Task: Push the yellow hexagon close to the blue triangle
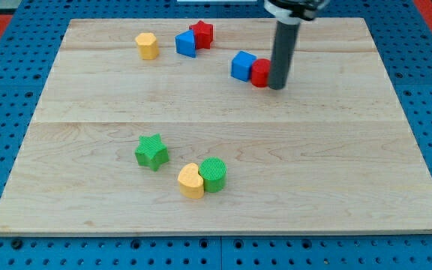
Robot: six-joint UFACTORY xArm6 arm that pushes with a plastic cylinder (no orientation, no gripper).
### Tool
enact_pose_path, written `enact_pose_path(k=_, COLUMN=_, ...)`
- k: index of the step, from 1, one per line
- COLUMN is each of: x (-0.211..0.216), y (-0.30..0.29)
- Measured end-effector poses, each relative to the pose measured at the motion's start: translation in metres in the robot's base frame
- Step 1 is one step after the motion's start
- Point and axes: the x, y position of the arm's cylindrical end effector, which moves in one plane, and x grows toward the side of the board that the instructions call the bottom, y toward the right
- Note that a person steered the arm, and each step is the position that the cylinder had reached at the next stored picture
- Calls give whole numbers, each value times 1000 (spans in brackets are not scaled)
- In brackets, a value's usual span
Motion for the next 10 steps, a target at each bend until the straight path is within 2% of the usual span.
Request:
enact_pose_path(k=2, x=-59, y=-80)
enact_pose_path(k=3, x=-47, y=-91)
enact_pose_path(k=4, x=-25, y=-137)
enact_pose_path(k=5, x=-54, y=-227)
enact_pose_path(k=6, x=-61, y=-237)
enact_pose_path(k=8, x=-76, y=-157)
enact_pose_path(k=10, x=-76, y=-162)
